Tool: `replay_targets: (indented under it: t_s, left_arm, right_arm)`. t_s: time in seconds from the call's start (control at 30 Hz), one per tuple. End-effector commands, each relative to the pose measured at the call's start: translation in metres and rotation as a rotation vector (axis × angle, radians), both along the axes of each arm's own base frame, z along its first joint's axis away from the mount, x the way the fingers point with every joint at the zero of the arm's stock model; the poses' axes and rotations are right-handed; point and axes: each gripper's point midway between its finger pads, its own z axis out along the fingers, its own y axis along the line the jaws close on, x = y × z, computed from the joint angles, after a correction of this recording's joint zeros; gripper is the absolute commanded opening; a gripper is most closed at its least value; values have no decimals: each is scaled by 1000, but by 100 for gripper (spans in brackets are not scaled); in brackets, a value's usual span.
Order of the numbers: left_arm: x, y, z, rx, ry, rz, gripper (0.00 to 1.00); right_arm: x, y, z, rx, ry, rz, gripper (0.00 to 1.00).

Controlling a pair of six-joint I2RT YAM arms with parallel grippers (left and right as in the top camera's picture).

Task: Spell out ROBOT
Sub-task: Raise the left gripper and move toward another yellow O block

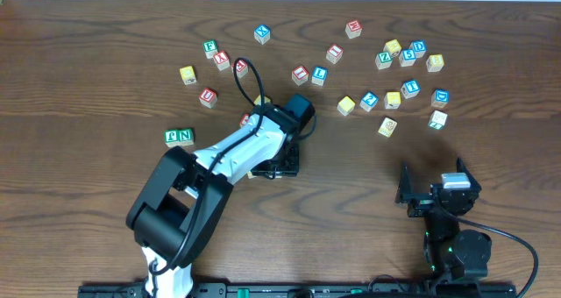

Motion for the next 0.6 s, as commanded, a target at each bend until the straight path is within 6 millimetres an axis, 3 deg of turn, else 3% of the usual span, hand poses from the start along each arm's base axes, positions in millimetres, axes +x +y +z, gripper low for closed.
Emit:
replay_targets:
  t_s: [0.0,0.17,0.27,0.4,0.57]
  left_arm:
    - [13,-6,38,-49,-108,-8,58]
    - [21,-6,74,-86,-210,-36,69]
    - [27,-8,102,-132,-295,-33,86]
    - [39,-17,110,-176,-350,-14,95]
    - [53,-27,118,-237,-404,68,95]
  right_arm:
    - [0,-3,-1,8,1,-16,99]
    - [0,-3,-1,8,1,-16,99]
    - [0,-3,-1,8,1,-16,99]
    - [0,-3,-1,8,1,-16,99]
    - [0,-3,-1,8,1,-16,99]
